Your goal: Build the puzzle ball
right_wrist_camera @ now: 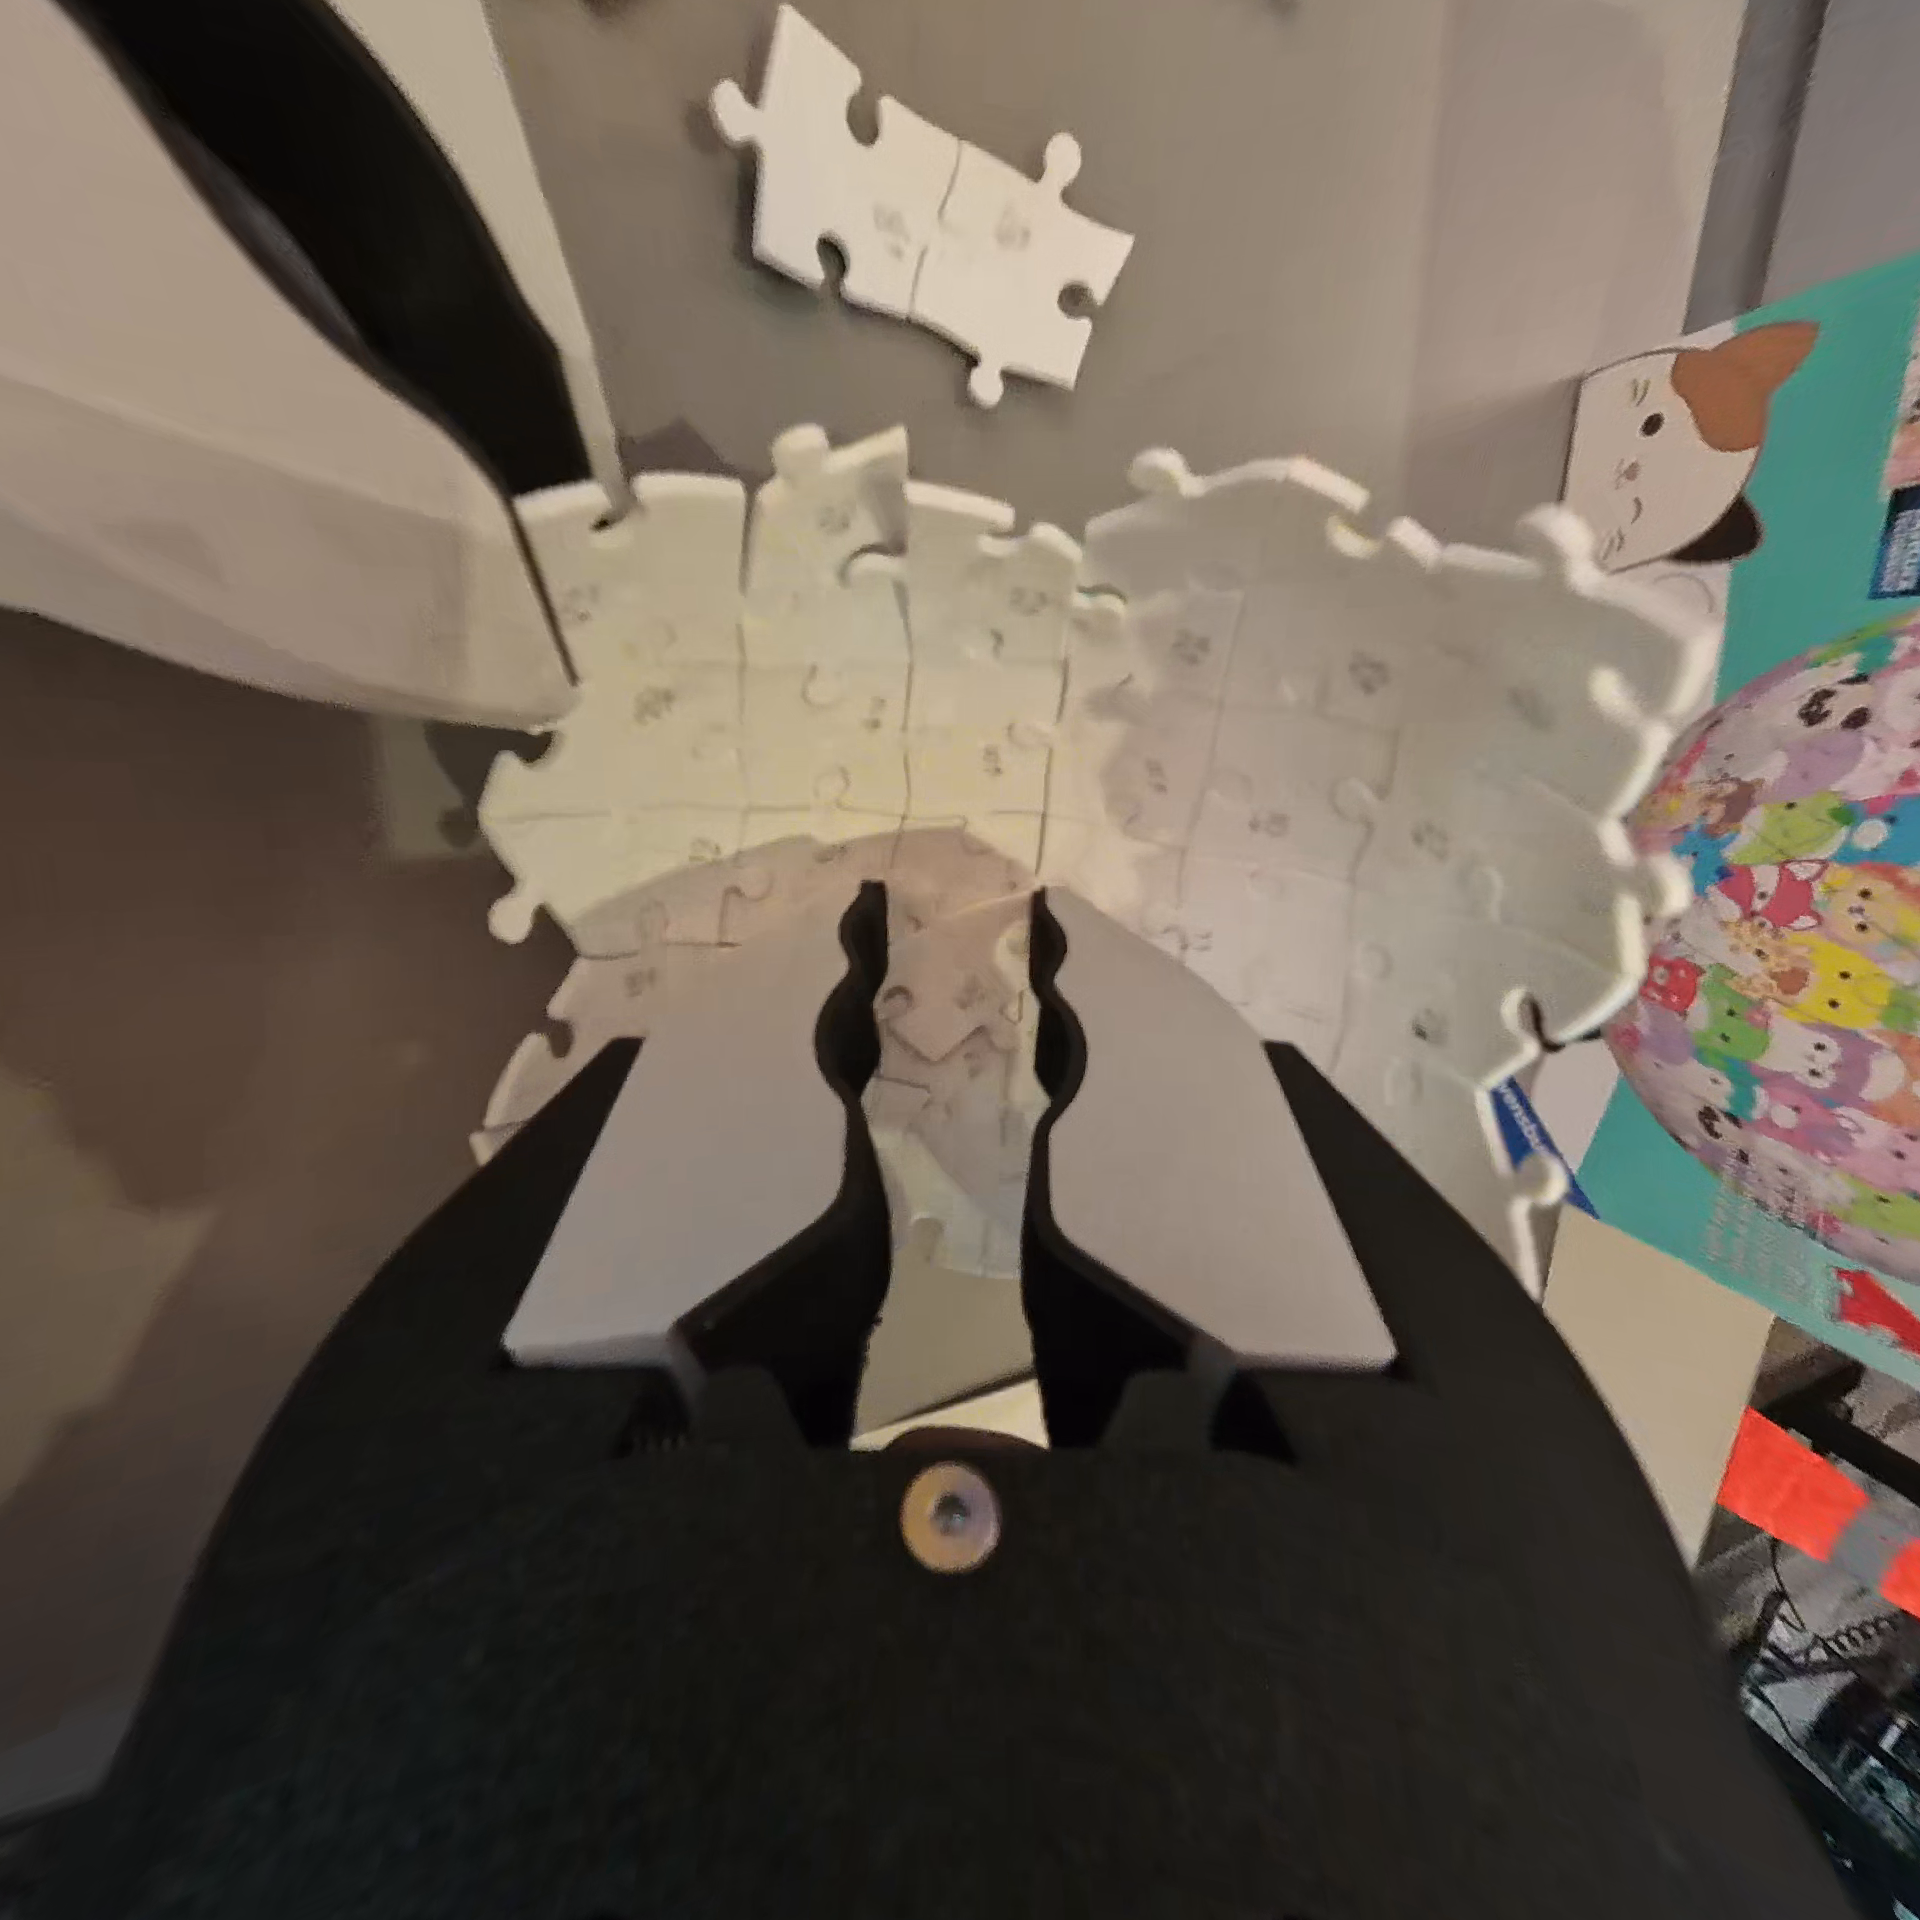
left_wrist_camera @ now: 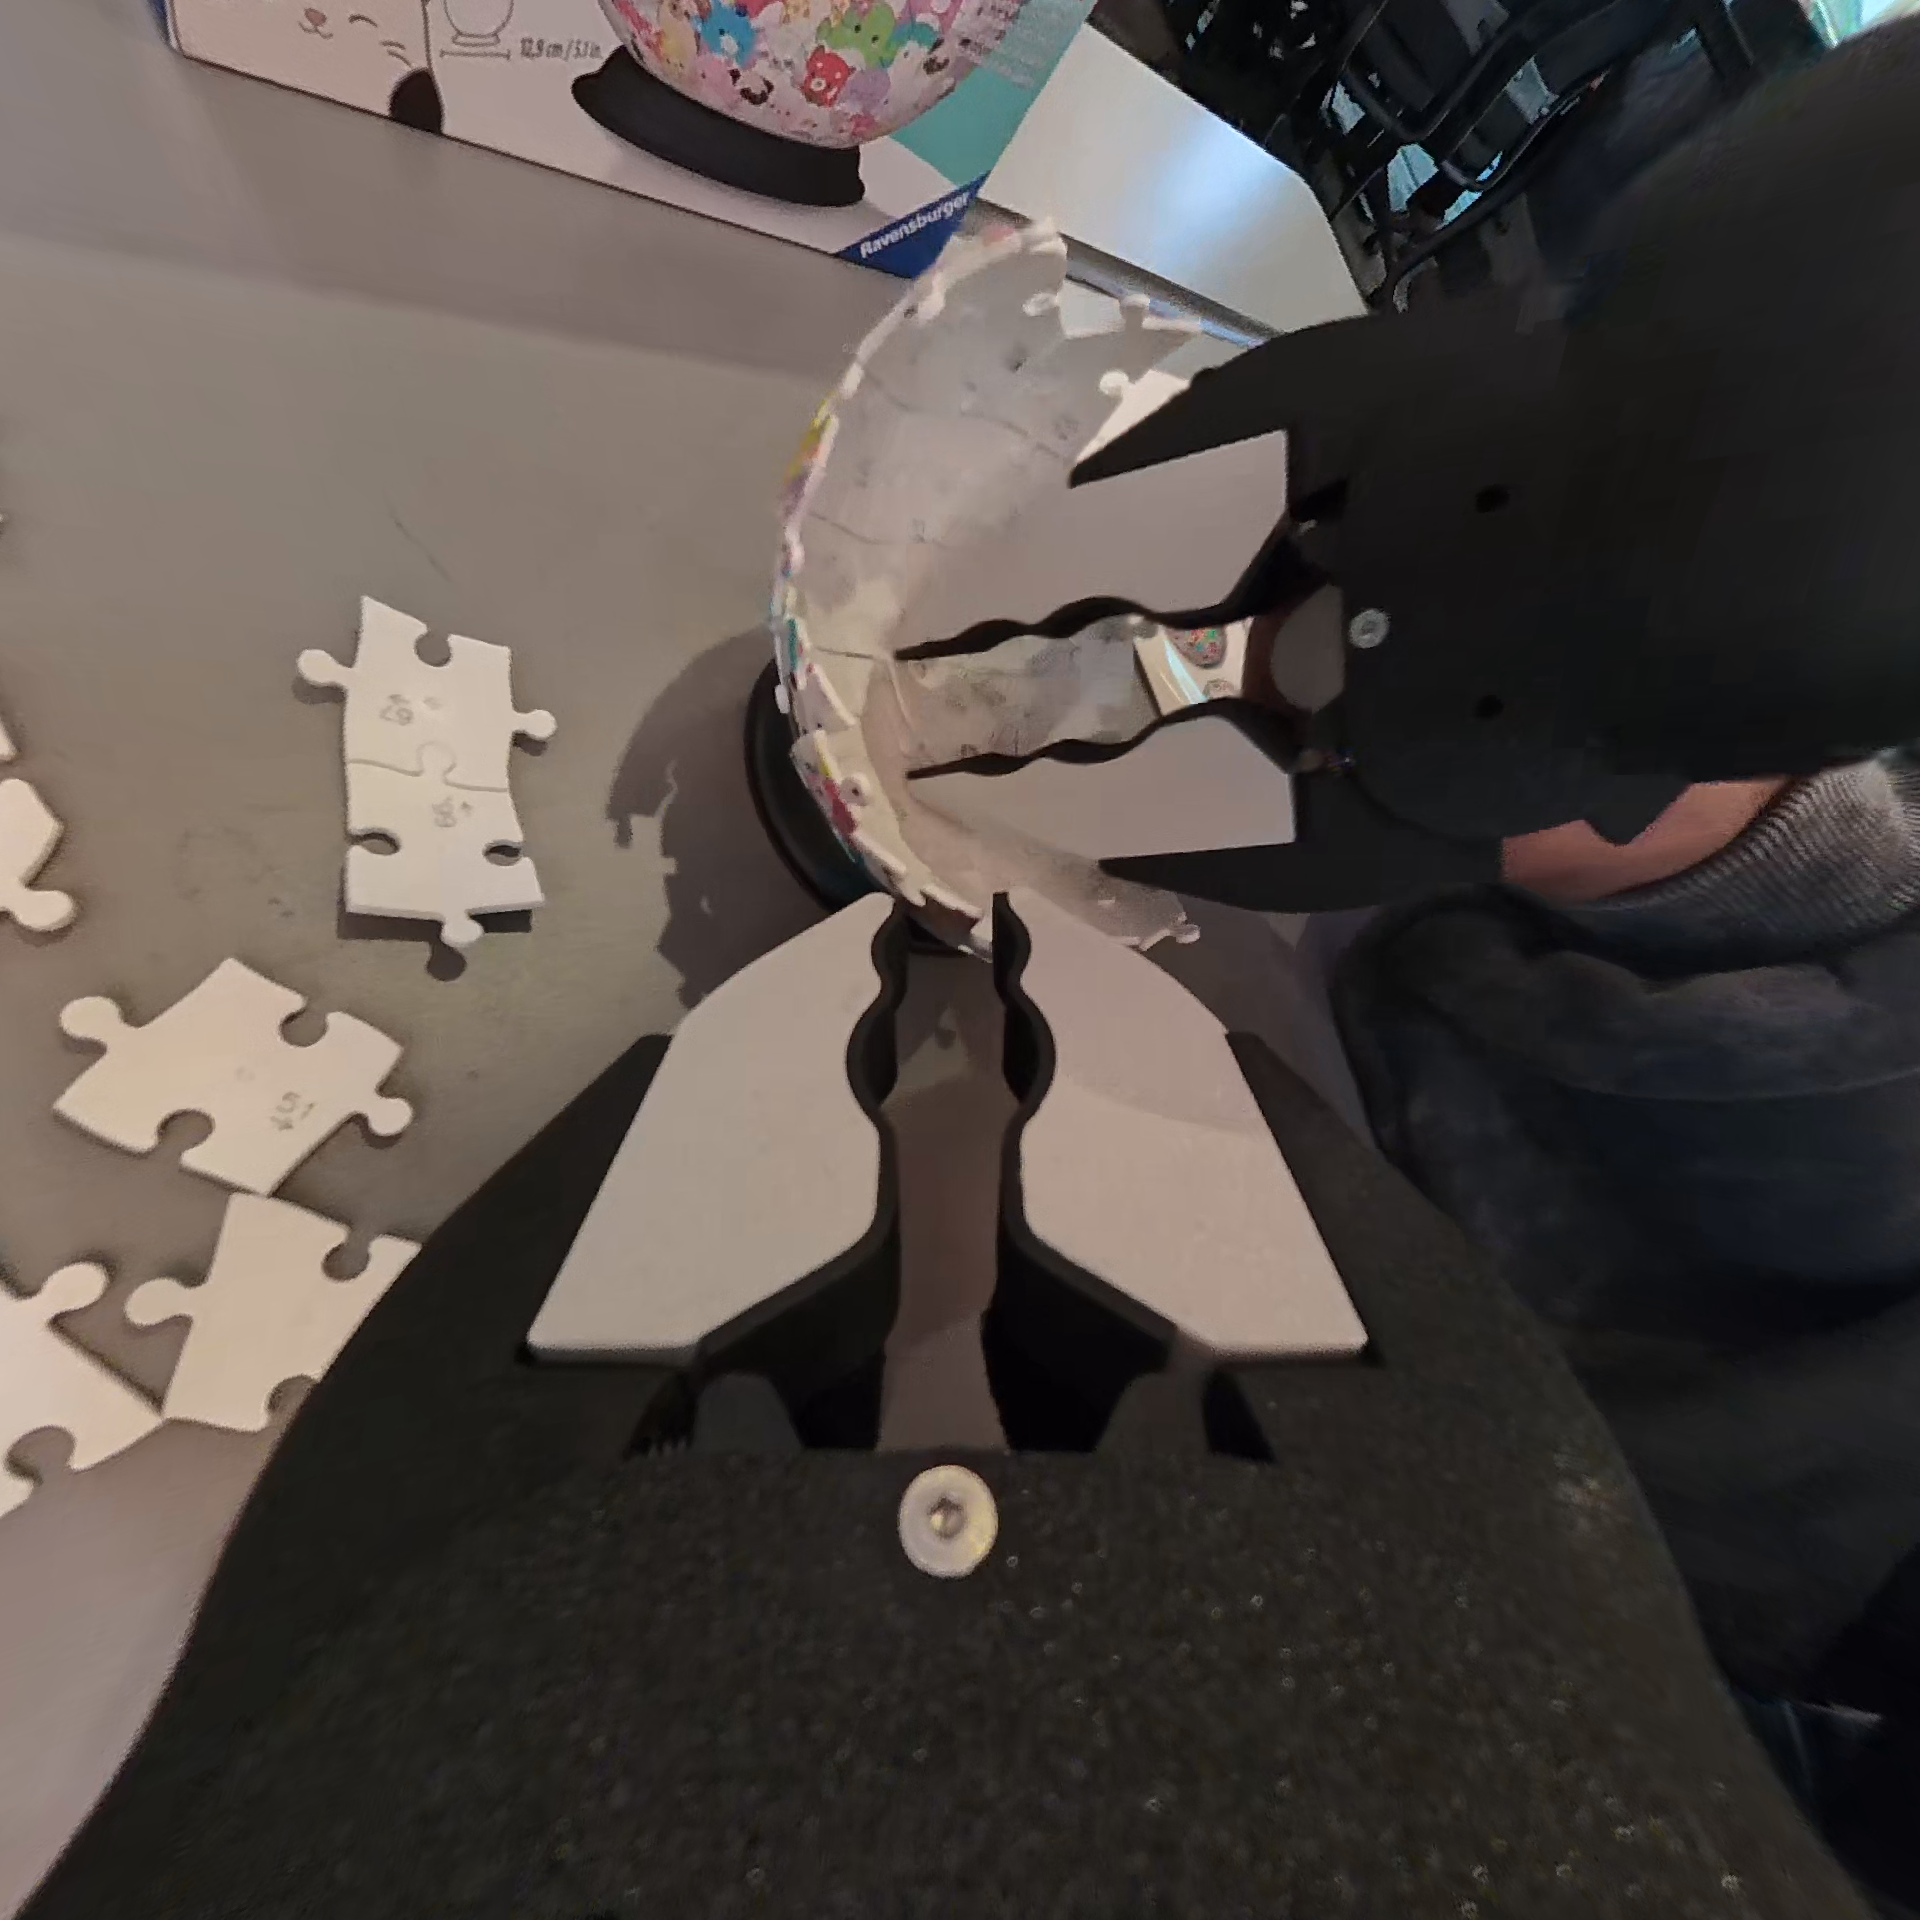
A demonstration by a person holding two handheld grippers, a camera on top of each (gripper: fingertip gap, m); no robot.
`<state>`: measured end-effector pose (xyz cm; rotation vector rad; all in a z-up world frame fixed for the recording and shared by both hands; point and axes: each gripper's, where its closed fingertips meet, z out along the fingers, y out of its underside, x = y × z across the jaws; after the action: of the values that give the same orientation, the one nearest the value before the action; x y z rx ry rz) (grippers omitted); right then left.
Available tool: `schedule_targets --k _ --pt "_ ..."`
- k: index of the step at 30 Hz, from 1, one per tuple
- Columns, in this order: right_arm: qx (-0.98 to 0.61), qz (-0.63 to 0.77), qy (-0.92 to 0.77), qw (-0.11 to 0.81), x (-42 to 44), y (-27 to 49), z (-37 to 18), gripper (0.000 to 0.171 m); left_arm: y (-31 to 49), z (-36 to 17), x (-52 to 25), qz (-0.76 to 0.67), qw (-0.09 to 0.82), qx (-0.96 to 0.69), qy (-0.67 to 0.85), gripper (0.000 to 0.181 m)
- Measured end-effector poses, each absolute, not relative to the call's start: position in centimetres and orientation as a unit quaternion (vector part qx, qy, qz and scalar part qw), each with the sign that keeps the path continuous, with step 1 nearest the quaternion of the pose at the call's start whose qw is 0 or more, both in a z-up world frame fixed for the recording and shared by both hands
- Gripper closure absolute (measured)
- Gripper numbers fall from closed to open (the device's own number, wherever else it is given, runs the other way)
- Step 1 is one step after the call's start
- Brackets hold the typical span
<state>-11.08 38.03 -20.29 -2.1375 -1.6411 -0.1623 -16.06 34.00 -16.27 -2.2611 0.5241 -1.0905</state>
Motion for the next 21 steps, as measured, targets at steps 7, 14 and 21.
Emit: schedule_targets --k 7,14,21 --pt "-0.764 -0.116 -0.597 0.214 -9.4 38.6 -19.8 0.146 34.1 -16.1 -16.1 -0.409 0.285 -0.845 0.196 0.166" --pt "-0.762 -0.153 -0.593 0.21 -7.5 38.5 -18.9 0.146 34.1 -16.0 -16.1 -0.41 0.284 -0.845 0.193 0.167" --pt "-0.766 -0.155 -0.578 0.234 -6.5 38.0 -17.7 0.146 34.1 -15.7 -16.2 -0.409 0.289 -0.844 0.191 0.167"
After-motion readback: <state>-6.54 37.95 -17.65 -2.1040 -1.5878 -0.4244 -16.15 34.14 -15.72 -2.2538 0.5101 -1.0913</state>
